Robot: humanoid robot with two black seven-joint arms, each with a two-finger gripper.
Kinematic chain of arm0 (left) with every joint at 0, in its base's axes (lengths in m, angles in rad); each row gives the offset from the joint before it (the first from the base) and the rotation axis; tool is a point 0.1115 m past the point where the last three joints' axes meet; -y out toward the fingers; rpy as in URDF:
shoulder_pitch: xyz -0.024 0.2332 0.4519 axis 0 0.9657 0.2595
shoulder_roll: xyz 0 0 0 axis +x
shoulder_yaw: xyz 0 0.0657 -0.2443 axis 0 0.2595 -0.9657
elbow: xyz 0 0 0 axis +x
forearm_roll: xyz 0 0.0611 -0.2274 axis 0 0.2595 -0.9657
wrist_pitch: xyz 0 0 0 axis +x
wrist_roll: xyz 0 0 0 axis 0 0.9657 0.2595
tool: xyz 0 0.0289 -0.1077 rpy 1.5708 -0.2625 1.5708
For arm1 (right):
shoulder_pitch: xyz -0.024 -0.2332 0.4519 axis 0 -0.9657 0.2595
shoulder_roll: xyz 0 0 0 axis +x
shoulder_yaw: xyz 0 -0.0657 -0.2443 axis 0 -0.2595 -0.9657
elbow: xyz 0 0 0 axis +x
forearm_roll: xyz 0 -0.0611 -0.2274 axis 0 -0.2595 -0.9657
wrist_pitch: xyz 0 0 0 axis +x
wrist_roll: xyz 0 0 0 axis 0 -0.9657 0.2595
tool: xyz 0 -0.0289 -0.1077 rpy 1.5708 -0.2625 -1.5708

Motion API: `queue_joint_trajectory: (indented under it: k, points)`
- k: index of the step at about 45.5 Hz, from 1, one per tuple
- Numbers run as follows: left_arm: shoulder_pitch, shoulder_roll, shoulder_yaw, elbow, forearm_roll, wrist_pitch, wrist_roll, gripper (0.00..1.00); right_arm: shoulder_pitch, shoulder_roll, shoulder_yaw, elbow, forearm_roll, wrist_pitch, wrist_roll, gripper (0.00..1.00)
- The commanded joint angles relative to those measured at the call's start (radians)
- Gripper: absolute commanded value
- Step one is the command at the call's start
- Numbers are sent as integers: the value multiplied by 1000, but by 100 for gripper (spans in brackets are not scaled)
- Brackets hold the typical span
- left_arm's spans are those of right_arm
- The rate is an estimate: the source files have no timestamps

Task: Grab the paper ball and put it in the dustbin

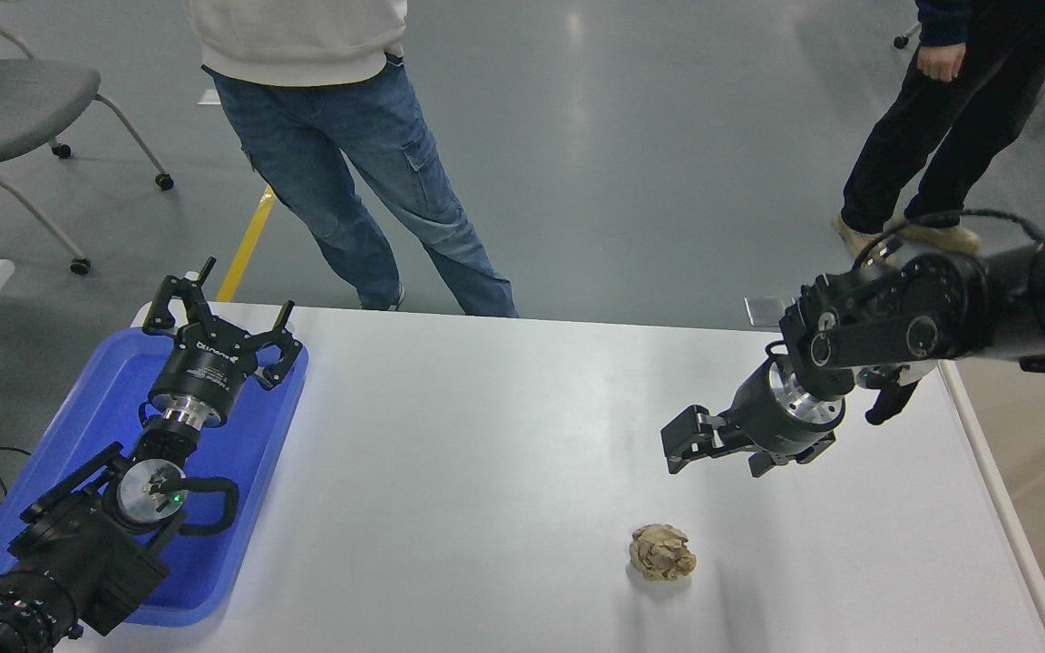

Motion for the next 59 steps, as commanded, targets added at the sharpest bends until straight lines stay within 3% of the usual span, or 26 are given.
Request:
queue_joint_trajectory:
  k: [1, 41, 43, 46, 50, 54, 59]
  points:
    - [0, 0, -1, 0, 0, 0, 0, 100, -151, 35, 58, -79, -4, -42, 0, 100]
    - [0, 0, 0, 0, 0, 0, 0, 100, -388, 82, 139, -244, -11, -122, 5, 98]
    - [0, 0, 0, 0, 0, 0, 0, 100, -388, 86, 138, -244, -23, -140, 6, 92]
    - [0, 0, -1, 0, 0, 0, 0, 100, -383, 92, 138, -241, -82, -163, 6, 75]
    - [0, 0, 0, 0, 0, 0, 0, 100, -374, 95, 138, -230, -186, -170, 6, 31]
    - [0, 0, 0, 0, 0, 0, 0, 100, -366, 94, 138, -215, -232, -170, 6, 3]
    - [0, 0, 0, 0, 0, 0, 0, 100, -355, 88, 128, -213, -237, -170, 8, 0]
